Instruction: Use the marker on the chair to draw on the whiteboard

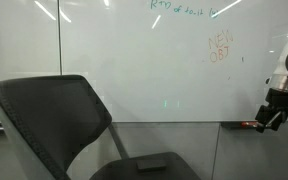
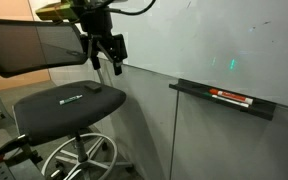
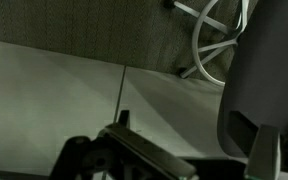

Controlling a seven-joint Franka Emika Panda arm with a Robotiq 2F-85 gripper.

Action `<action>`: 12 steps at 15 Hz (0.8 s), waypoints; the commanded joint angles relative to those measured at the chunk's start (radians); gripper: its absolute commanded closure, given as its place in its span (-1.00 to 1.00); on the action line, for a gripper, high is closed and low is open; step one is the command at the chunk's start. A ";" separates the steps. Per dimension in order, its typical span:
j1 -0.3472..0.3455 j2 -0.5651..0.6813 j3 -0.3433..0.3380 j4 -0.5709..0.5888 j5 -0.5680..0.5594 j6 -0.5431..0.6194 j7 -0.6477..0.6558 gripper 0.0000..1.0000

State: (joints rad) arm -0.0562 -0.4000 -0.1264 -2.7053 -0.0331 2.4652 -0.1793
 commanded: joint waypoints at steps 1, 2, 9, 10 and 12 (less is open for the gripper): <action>-0.003 -0.001 0.004 0.001 0.002 -0.002 -0.001 -1.00; 0.002 0.007 0.003 0.006 0.004 -0.006 -0.008 -1.00; 0.114 0.117 0.087 -0.005 0.045 0.006 0.000 -1.00; 0.139 0.139 0.109 -0.010 0.057 0.006 0.003 -1.00; 0.188 0.184 0.149 -0.015 0.094 0.013 0.003 -1.00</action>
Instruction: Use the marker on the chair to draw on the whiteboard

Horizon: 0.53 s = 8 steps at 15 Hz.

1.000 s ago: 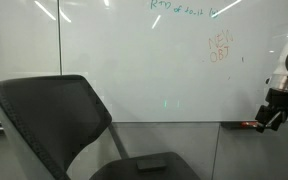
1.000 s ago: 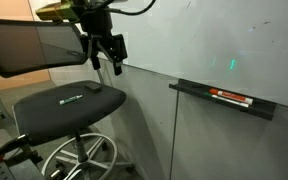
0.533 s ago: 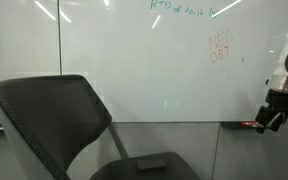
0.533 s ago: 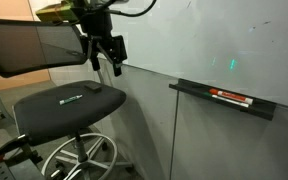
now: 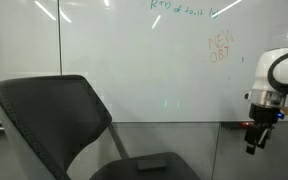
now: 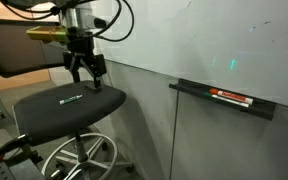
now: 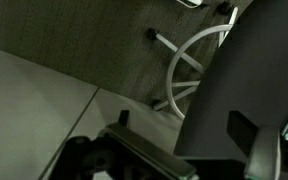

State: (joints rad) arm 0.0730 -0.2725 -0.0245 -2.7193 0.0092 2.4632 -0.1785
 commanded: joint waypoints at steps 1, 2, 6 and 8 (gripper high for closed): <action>0.080 0.084 0.067 0.002 0.071 0.021 -0.001 -1.00; 0.102 0.114 0.089 0.010 0.085 0.028 -0.002 -1.00; 0.155 0.220 0.164 0.056 0.119 0.048 0.009 -1.00; 0.168 0.260 0.196 0.085 0.112 0.055 0.027 -1.00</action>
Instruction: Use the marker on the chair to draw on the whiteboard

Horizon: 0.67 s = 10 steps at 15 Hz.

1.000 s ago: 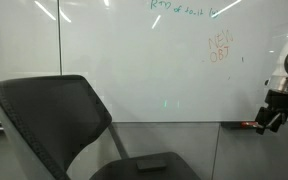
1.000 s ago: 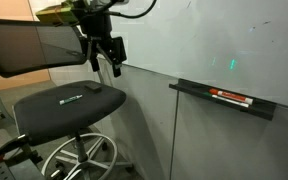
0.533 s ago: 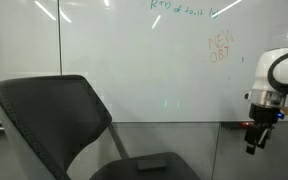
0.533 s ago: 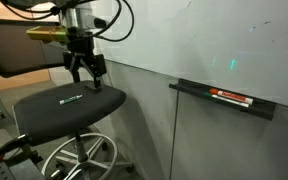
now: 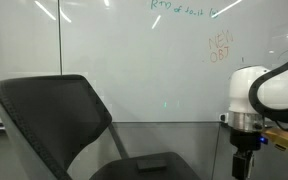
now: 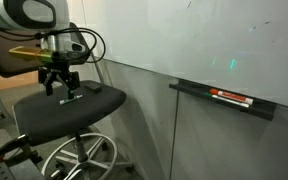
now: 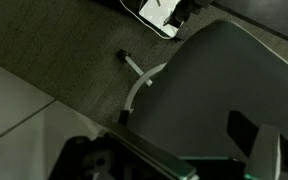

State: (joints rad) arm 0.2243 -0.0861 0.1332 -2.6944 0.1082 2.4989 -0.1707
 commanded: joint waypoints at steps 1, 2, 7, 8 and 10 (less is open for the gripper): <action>0.020 0.098 0.052 0.079 0.006 0.025 0.033 -1.00; 0.023 0.117 0.064 0.095 0.004 0.027 0.047 -1.00; 0.032 0.187 0.106 0.145 -0.006 0.056 0.112 -1.00; 0.032 0.196 0.109 0.151 -0.005 0.061 0.130 -1.00; 0.035 0.213 0.113 0.161 -0.013 0.086 0.178 -1.00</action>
State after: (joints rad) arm 0.2533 0.0943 0.2369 -2.5621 0.1069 2.5476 -0.0603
